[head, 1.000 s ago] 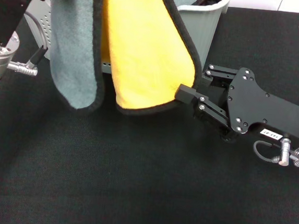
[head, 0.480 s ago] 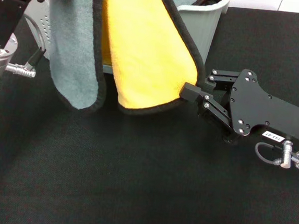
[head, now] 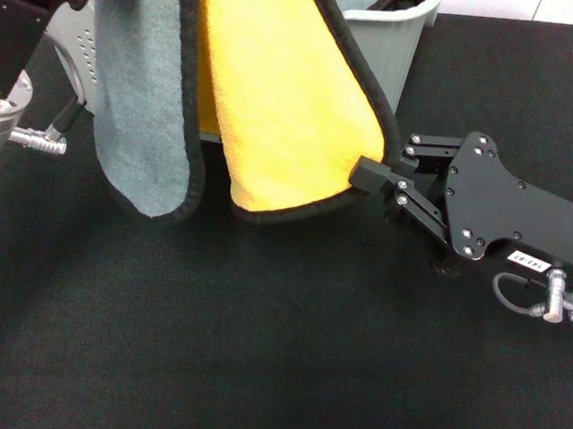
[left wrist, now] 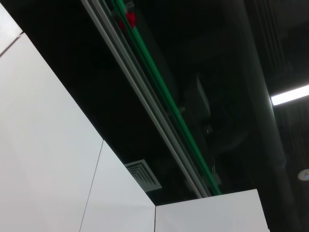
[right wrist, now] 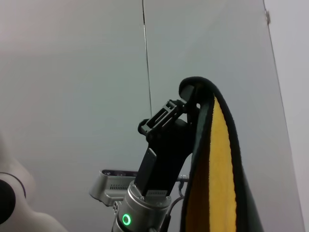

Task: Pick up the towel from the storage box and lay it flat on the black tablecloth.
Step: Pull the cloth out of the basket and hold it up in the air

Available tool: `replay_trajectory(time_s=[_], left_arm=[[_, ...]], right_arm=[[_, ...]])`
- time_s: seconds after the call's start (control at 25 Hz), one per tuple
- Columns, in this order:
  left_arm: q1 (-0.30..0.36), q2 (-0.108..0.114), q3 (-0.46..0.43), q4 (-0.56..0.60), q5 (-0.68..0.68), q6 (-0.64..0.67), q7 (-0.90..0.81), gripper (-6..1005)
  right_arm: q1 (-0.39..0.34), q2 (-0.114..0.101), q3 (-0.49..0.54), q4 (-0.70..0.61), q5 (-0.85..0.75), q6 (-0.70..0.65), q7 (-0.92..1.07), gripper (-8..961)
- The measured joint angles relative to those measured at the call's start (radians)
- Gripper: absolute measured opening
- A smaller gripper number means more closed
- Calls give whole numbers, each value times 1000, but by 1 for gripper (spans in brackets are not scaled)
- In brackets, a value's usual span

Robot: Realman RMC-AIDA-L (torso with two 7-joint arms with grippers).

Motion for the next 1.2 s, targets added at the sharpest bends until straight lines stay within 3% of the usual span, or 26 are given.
replay_trajectory(time_s=[0.48,1.2], left_arm=[[0,0,0,0,0,0,0,18],[6,0,-2,0,-3,0,13,19]], right_arm=[[-1,-5,10,7,-1,-2,0,140],[-28,-6,51,11,-1,-13,1,283]])
